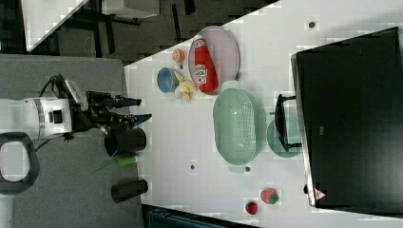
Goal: Drag strainer right to left.
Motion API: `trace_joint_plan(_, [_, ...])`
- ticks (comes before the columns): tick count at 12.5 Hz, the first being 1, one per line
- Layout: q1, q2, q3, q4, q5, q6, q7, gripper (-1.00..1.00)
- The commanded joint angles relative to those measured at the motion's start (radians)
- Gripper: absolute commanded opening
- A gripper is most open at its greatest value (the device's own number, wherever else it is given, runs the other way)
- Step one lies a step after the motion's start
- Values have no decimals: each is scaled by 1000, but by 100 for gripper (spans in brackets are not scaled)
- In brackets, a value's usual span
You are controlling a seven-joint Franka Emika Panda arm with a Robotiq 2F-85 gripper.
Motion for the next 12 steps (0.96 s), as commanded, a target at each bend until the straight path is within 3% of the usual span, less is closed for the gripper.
trace_joint_plan(1, [-15, -465, -58, -219, -31, -245, 81, 40])
trace_joint_plan(4, [-14, -432, -54, -282, -31, -207, 82, 99])
trace_joint_plan(9, [-12, -272, -41, -494, -30, 123, 157, 100])
trace_joint_plan(12, [-11, -127, -33, -603, -30, 397, 345, 100])
